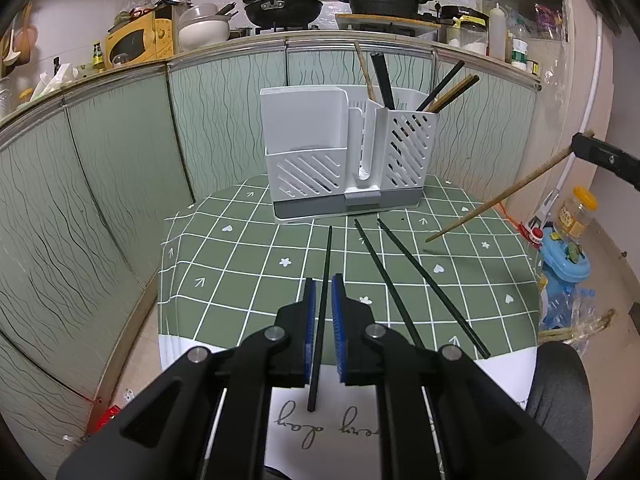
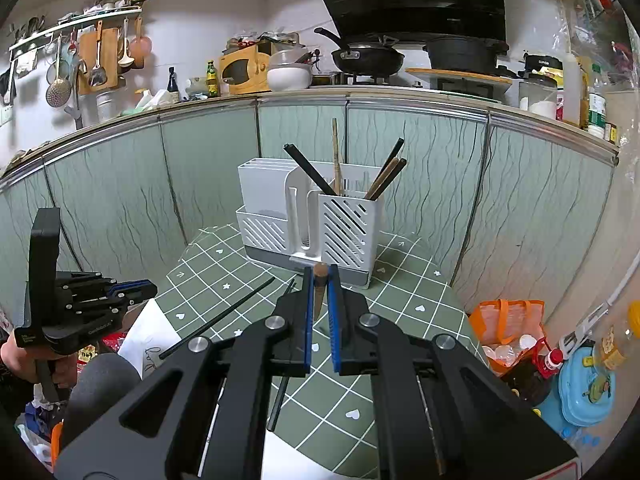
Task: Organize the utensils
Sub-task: 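Lift the black chopstick with the left gripper while the right gripper lifts the wooden chopstick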
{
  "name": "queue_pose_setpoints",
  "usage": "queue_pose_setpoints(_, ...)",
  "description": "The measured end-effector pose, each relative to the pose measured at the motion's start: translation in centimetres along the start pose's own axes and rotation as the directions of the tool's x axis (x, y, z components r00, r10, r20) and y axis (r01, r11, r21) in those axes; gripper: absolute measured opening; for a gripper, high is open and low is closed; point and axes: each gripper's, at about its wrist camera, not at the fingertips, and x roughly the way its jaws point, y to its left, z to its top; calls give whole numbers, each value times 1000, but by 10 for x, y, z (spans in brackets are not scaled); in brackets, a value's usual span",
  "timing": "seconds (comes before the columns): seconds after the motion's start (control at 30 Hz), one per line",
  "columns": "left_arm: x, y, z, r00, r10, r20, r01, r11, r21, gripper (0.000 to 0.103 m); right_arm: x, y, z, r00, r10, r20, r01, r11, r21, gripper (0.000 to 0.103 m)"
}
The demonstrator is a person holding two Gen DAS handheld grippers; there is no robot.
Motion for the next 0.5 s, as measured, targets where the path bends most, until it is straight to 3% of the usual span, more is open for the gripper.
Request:
queue_pose_setpoints(0.03, 0, 1, -1, 1000, -2, 2, 2, 1000, 1, 22, 0, -1, 0, 1000, -1, 1, 1, 1000, 1, 6)
queue_pose_setpoints(0.07, 1, 2, -3, 1000, -2, 7, 2, 1000, 3, 40, -1, -1, 0, 1000, -1, 3, 1, 1000, 2, 6)
queue_pose_setpoints(0.2, 5, 6, -15, 1000, 3, 3, -3, 1000, 9, 60, -3, -3, 0, 1000, -5, 7, 5, 1000, 6, 6)
queue_pose_setpoints(0.4, 26, 10, -42, 999, -14, -44, 15, 1000, 19, 61, -6, -4, 0, 1000, -9, 12, 9, 1000, 14, 6)
queue_pose_setpoints(0.43, 30, 10, -48, 998, -19, -59, 20, 1000, 24, 59, -6, -5, 0, 1000, -10, 13, 10, 1000, 15, 6)
queue_pose_setpoints(0.5, 38, 9, -58, 995, -22, -96, 25, 999, 31, 42, -7, -5, 1, 1000, -14, 16, 14, 1000, 17, 6)
